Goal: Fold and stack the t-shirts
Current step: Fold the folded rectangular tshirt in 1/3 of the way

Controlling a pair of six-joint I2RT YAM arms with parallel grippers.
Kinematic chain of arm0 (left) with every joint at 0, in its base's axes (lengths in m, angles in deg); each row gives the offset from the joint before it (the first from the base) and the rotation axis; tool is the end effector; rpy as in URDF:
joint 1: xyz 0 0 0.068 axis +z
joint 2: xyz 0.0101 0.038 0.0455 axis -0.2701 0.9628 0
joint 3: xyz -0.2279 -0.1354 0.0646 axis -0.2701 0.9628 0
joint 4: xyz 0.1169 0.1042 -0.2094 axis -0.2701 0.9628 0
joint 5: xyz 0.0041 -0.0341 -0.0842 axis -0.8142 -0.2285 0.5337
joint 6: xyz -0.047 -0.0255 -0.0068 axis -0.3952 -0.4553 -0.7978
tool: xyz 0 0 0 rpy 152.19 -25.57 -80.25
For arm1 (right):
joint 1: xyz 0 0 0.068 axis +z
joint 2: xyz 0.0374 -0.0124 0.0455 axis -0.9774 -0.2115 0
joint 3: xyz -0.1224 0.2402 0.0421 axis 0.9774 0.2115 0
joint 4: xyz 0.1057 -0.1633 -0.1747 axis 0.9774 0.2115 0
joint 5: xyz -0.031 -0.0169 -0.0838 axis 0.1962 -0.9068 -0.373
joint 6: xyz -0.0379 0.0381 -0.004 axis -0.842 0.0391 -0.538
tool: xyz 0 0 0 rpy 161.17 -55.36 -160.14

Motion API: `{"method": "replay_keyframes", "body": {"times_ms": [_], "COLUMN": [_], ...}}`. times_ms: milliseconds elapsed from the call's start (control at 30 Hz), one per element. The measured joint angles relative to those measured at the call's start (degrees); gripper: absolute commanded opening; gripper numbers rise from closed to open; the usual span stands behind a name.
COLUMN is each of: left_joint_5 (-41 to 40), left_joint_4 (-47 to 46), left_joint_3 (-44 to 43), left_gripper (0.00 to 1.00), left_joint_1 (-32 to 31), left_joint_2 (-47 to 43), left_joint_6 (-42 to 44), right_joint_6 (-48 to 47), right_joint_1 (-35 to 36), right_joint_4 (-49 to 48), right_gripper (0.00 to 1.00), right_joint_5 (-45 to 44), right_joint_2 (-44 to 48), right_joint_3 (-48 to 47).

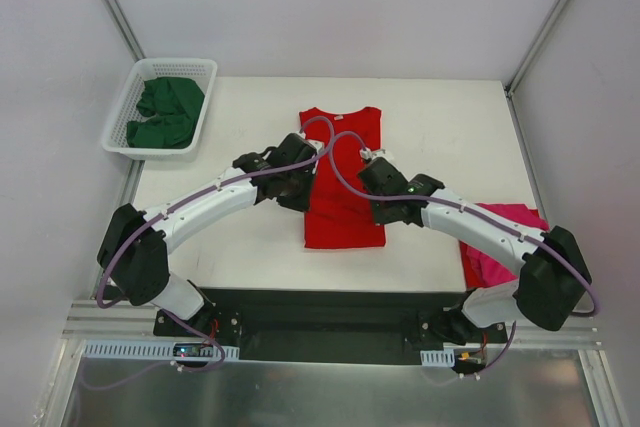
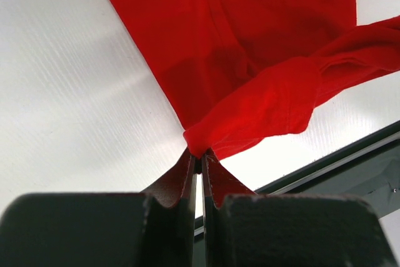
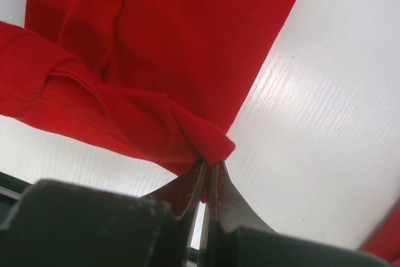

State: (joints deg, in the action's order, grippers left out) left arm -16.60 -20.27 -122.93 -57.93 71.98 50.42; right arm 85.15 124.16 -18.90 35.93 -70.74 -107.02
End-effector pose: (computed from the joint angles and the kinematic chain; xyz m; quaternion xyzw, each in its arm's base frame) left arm 0.2373 -0.2182 0.2691 0.1771 0.9257 -0.1956 0.2710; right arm 0.2035 0.1970 0.2502 -0.2602 0.9102 -0.0065 0.3223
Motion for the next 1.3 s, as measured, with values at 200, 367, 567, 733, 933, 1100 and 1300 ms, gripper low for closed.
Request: {"method": "replay_keyframes", "body": {"times_ms": [200,367,567,733,933,1100,1300], "left_joint_5": [0.0,0.0,0.0,0.1,0.2,0.2,0.2], "left_joint_4": [0.1,0.3,0.9,1.2,1.2,1.3,1.3], "left_joint_3": [-0.1,-1.6,-4.2,-5.7,-6.0,-6.3,-7.2], "left_gripper": [0.0,0.0,0.0,0.0,0.0,0.0,0.0], "left_joint_1": [0.1,0.7,1.7,2.2,2.7,3.4,3.8], "left_joint_2": [0.0,0.9,3.2,5.0,6.9,7.8,8.8], "left_joint_6": [0.2,0.5,1.4,1.6,1.6,1.7,2.2], "right_joint_6": [-0.1,-0.3,-1.3,-2.4,-3.2,-4.0,-5.0], "right_joint_1": [0.0,-0.3,-1.7,-3.1,-4.3,-5.3,-6.5], "right_joint_4": [1.1,1.4,1.5,0.9,-0.5,-2.6,-3.7], "right_gripper": [0.01,0.01,0.01,0.01,0.01,0.01,0.01], "right_joint_5": [-0.2,-0.5,-0.7,-0.6,0.1,1.0,2.4], "right_joint_2": [0.6,0.6,0.5,-0.9,-3.0,-4.9,-8.1], "right_joint_3": [-0.3,-0.6,-2.4,-3.2,-3.2,-3.2,-4.2]}}
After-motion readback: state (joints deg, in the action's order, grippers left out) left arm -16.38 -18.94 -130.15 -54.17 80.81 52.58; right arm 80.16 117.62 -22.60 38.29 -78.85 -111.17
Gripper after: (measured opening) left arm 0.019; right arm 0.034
